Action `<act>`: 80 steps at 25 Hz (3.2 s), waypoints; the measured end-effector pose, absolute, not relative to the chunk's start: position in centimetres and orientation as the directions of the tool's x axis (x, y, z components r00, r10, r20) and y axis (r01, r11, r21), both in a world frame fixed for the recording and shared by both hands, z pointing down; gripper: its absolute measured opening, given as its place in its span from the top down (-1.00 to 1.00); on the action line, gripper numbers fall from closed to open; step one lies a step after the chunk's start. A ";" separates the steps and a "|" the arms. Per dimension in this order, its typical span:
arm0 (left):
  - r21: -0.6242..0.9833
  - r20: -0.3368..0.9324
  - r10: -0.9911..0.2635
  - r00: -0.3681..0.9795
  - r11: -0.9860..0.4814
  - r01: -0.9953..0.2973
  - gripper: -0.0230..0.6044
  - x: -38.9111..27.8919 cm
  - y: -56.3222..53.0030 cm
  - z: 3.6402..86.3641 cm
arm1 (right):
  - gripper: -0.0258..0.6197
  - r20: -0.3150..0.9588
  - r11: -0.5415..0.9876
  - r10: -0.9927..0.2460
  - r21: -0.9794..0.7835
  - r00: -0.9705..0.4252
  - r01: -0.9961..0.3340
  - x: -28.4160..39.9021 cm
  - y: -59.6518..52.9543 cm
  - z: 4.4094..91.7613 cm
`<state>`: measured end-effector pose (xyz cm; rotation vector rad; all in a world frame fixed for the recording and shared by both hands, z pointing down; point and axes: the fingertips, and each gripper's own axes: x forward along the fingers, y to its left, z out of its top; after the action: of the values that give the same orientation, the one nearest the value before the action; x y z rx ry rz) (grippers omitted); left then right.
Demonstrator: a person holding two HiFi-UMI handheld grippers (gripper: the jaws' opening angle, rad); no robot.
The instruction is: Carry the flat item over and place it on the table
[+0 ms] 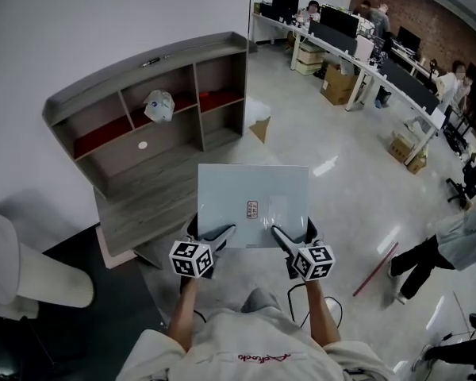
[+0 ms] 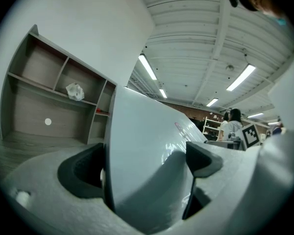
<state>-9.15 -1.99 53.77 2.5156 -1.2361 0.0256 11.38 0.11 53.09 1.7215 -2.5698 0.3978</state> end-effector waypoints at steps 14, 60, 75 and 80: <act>0.286 0.176 -0.763 0.622 -0.565 -0.774 -0.78 -8.5 -8.0 54.4 | -0.66 0.160 0.354 -0.907 -0.210 -0.390 -0.911 12.0 -5.9 54.0; 0.308 0.242 -0.773 0.587 -0.512 -0.802 -0.78 -4.3 -40.0 55.3 | -0.65 0.214 0.371 -0.880 -0.246 -0.424 -0.895 16.3 -38.6 54.9; 0.393 0.391 -0.714 0.580 -0.441 -0.807 -0.78 -5.4 -38.2 64.3 | -0.65 0.373 0.324 -0.822 -0.315 -0.430 -0.892 15.2 -37.0 63.6; 0.419 0.457 -0.679 0.574 -0.405 -0.812 -0.77 -6.0 -36.9 68.0 | -0.65 0.438 0.297 -0.787 -0.347 -0.434 -0.889 14.6 -35.8 67.5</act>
<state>-6.02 -36.90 68.00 2.1957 -1.1850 0.2835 14.60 -35.83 67.49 1.5554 -2.3762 0.8237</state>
